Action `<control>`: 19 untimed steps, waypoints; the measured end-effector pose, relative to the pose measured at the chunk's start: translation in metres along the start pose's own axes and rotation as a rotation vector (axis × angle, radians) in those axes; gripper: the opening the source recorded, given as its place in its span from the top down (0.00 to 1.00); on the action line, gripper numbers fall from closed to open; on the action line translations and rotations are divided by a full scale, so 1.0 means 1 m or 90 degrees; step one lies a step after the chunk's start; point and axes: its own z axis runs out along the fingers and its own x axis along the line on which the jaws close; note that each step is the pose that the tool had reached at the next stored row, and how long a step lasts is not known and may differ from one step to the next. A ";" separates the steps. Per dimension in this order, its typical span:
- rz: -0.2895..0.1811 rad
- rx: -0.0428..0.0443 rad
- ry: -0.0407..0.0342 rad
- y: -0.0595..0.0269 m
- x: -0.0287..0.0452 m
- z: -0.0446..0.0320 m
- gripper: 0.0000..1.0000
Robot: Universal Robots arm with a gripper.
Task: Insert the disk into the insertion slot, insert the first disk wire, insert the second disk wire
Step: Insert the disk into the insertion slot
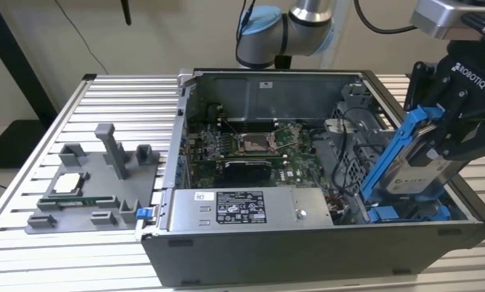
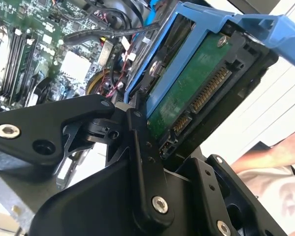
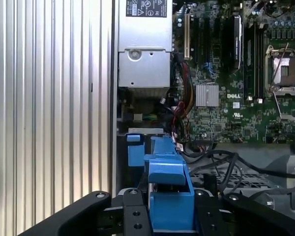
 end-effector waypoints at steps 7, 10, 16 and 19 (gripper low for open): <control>0.000 -0.0003 -0.0032 -0.0008 0.0019 0.0053 1.00; 0.000 -0.0006 -0.0049 -0.0010 0.0025 0.0076 1.00; -0.001 -0.0005 -0.0070 -0.0015 0.0039 0.0112 1.00; -0.001 -0.0013 -0.0072 -0.0014 0.0039 0.0100 1.00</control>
